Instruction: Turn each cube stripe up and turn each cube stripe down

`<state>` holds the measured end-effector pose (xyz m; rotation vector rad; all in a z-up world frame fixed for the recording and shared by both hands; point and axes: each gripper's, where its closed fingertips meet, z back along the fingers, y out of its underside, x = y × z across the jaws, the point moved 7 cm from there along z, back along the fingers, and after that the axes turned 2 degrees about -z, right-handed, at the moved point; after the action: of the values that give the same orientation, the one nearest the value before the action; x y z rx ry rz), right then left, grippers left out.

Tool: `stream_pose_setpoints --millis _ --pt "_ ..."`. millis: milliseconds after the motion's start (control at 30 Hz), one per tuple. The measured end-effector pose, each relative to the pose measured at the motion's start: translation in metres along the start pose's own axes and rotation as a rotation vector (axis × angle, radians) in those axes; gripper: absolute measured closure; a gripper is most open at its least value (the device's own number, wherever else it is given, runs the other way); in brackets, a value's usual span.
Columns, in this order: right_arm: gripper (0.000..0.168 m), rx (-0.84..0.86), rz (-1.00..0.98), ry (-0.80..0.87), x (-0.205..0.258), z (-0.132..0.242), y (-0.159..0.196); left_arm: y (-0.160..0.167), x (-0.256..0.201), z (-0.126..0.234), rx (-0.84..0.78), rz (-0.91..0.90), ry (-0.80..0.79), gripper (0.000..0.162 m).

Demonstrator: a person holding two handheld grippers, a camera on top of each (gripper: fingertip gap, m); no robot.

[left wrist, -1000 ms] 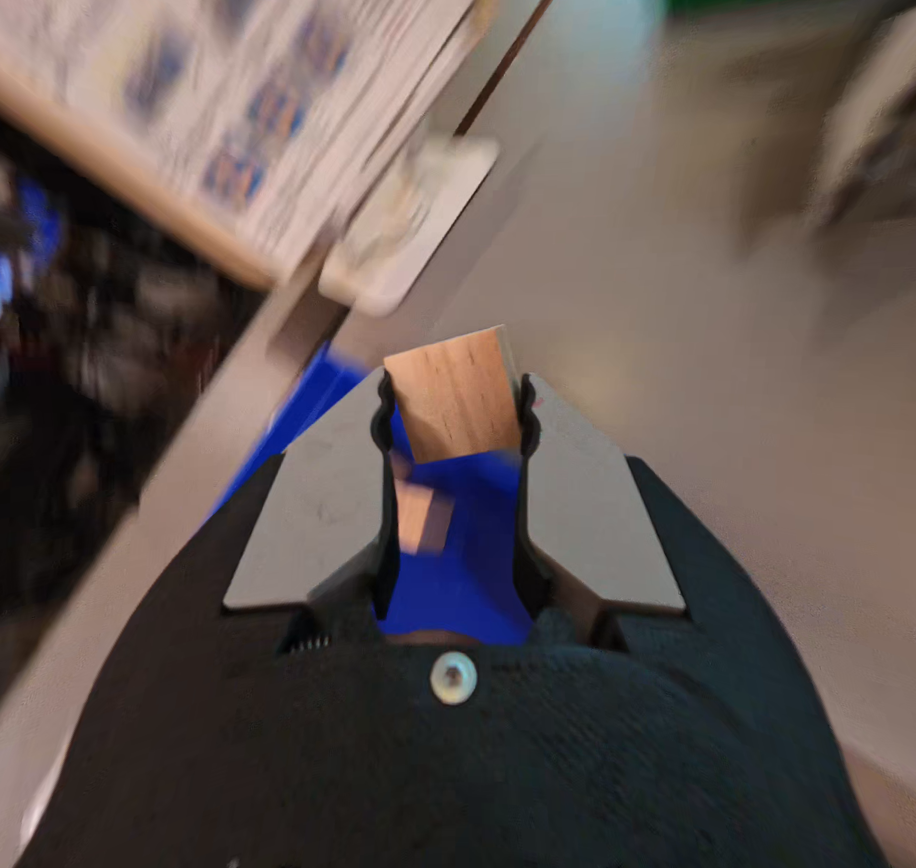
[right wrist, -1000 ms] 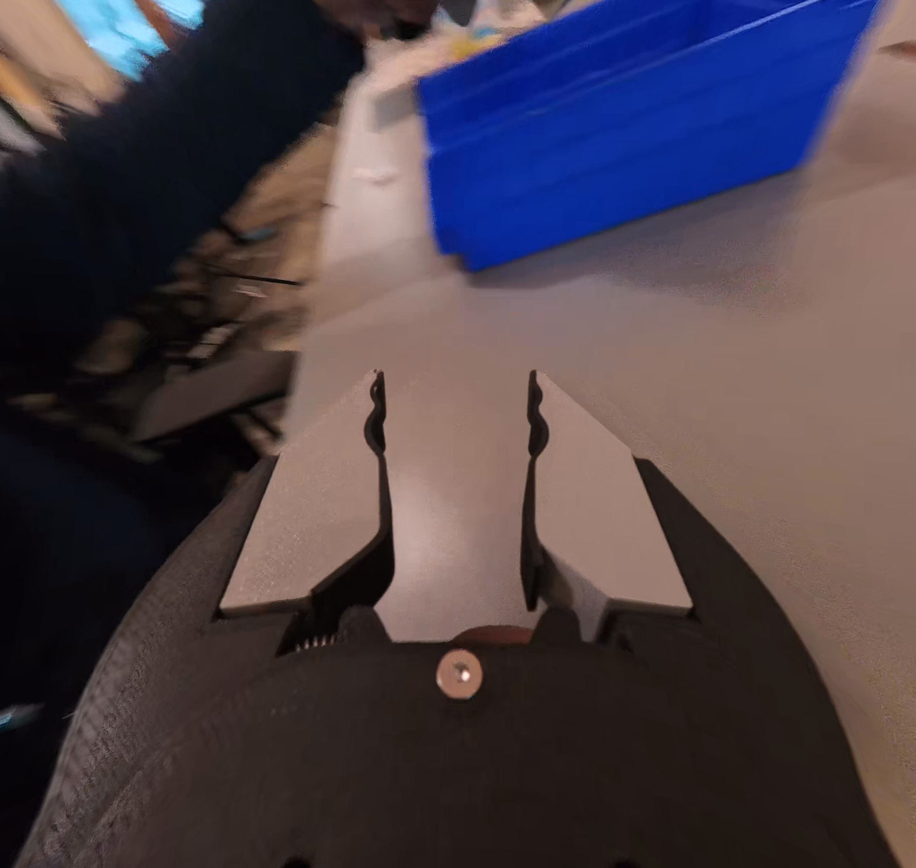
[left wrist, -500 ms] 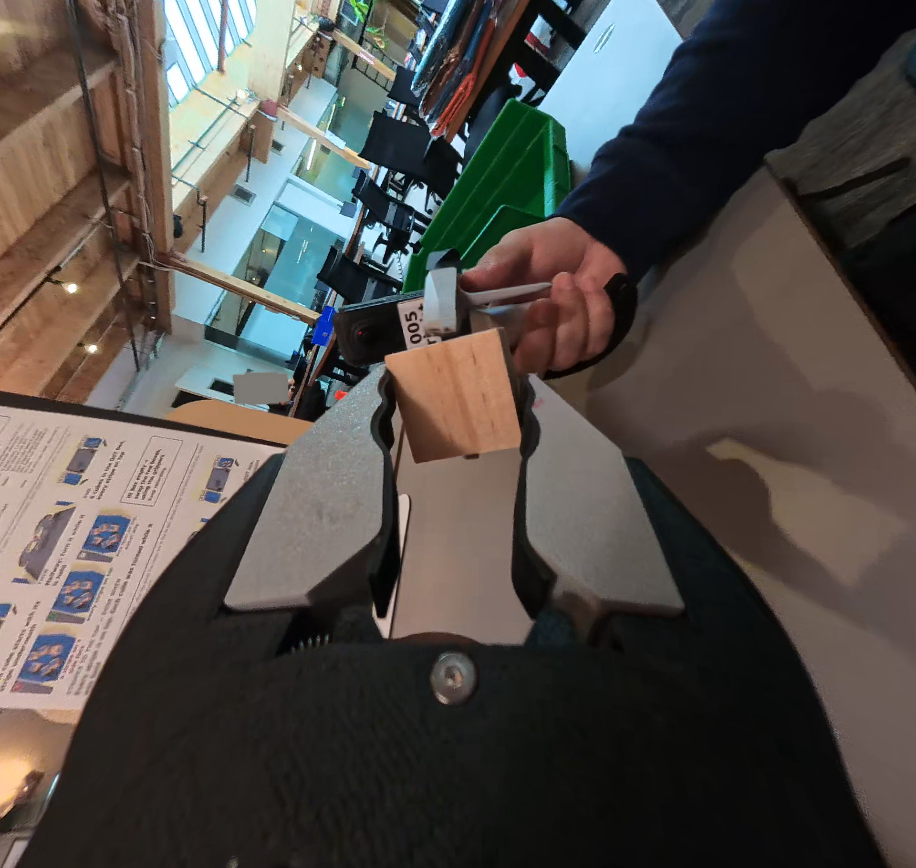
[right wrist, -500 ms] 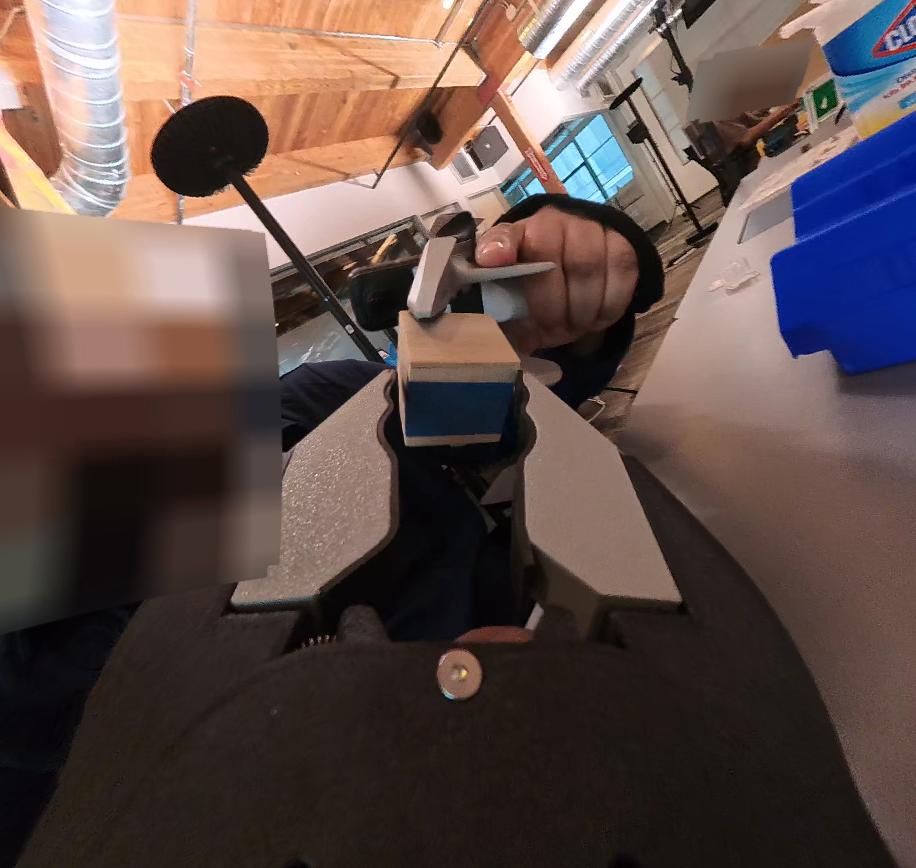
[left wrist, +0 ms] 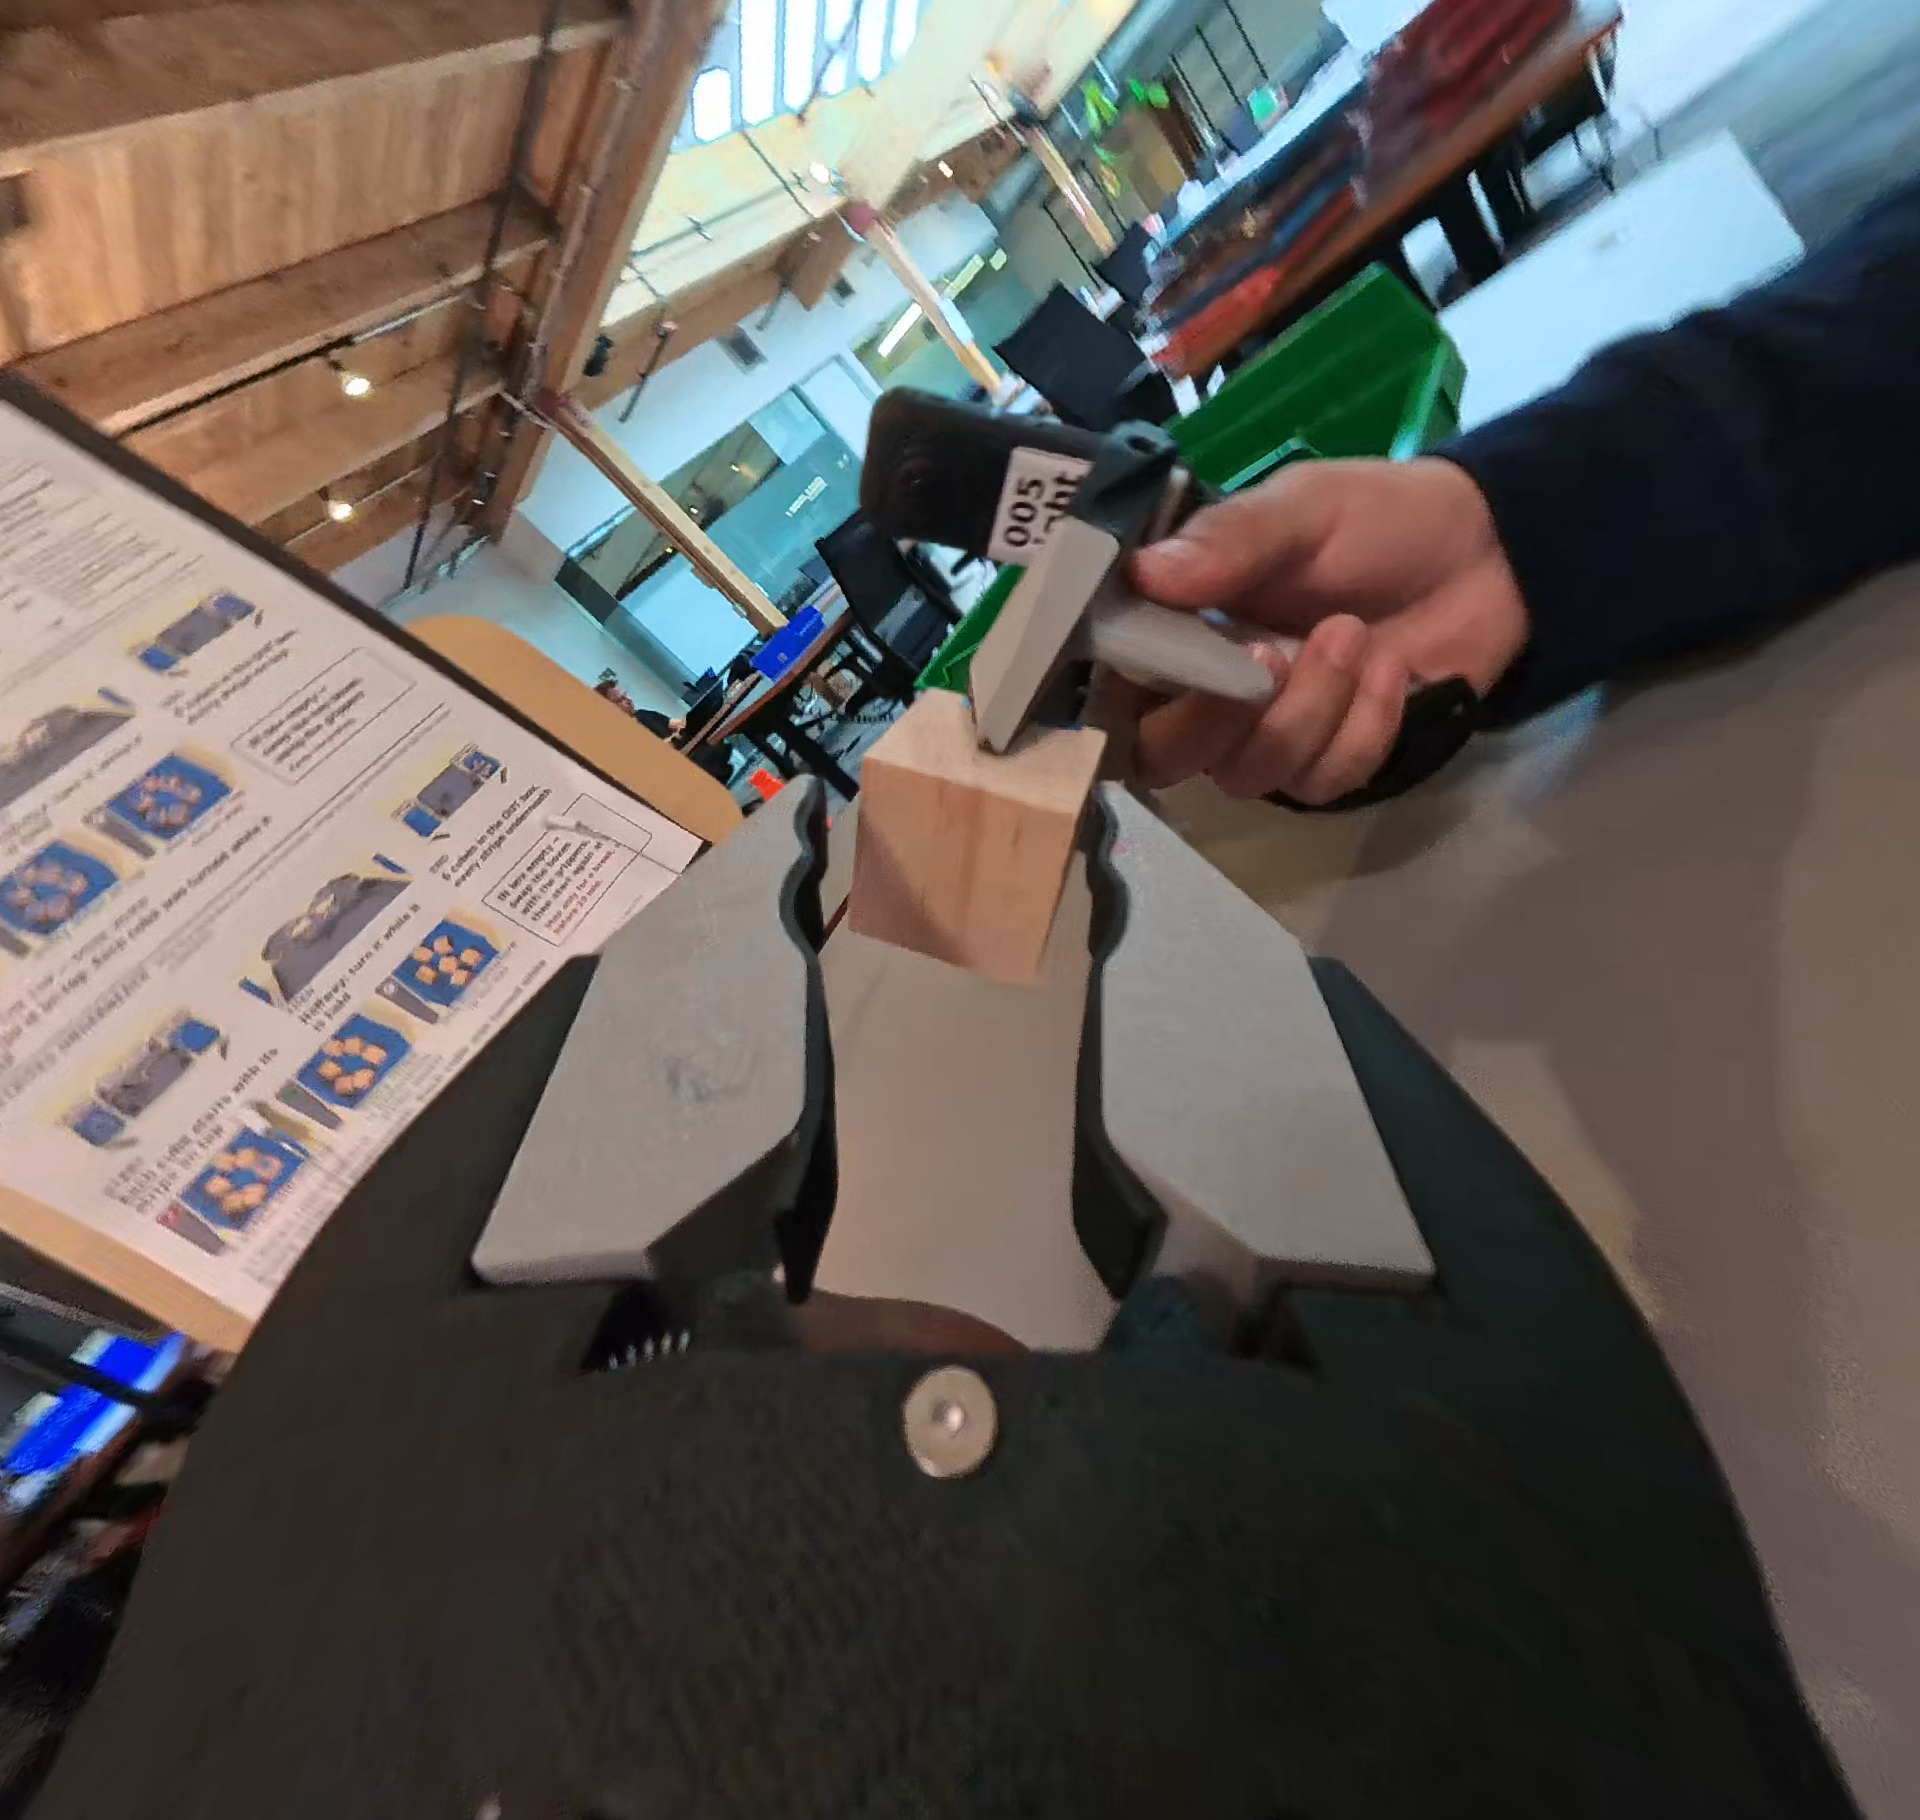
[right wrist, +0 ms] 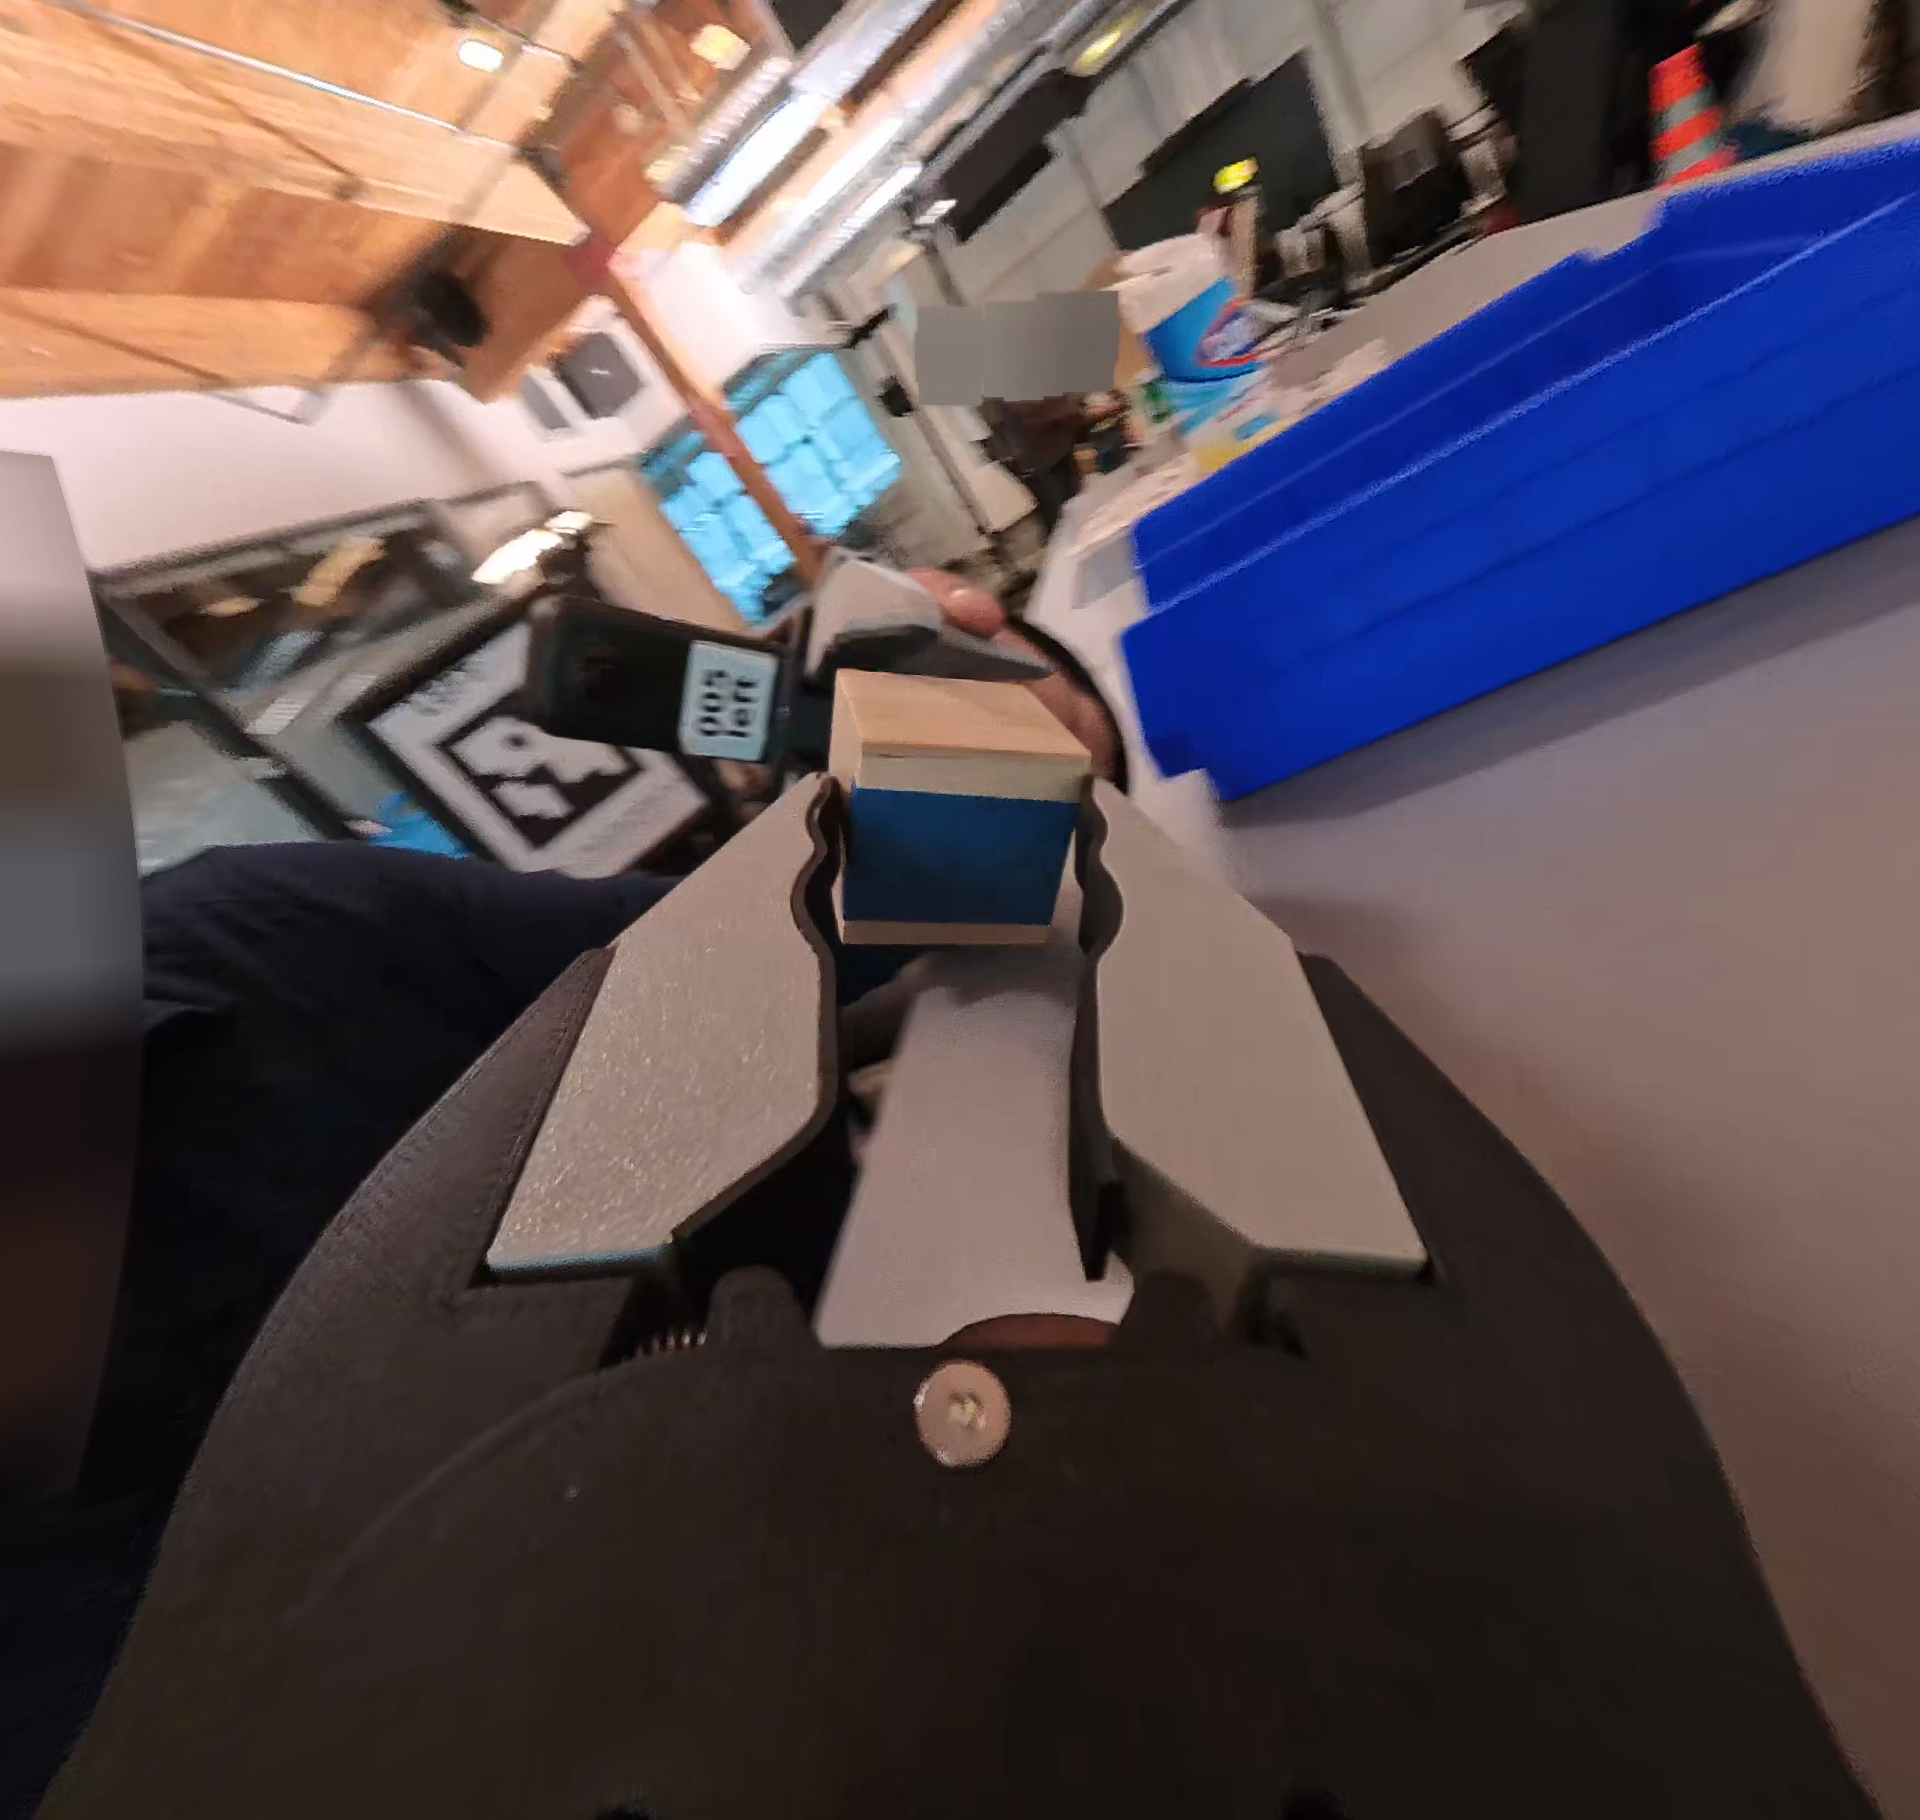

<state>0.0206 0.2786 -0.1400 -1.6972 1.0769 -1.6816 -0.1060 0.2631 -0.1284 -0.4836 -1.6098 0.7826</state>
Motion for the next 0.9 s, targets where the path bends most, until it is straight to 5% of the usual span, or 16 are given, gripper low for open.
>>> stream_pose_setpoints --millis 200,267,567,900 --pt "0.126 -0.046 0.198 0.358 -0.018 0.017 -0.009 0.024 0.001 0.001 -0.019 0.080 -0.141 0.140" --pt "0.126 -0.047 0.244 0.465 -0.024 0.021 -0.010 0.030 0.001 0.000 0.012 0.101 -0.159 0.162" --pt "0.126 -0.044 0.368 0.688 -0.037 0.032 -0.010 0.067 -0.006 -0.015 0.260 0.132 -0.167 0.162" --pt "0.126 -0.052 0.351 0.694 -0.043 0.035 -0.008 0.079 -0.001 -0.015 0.331 0.159 -0.204 0.162"
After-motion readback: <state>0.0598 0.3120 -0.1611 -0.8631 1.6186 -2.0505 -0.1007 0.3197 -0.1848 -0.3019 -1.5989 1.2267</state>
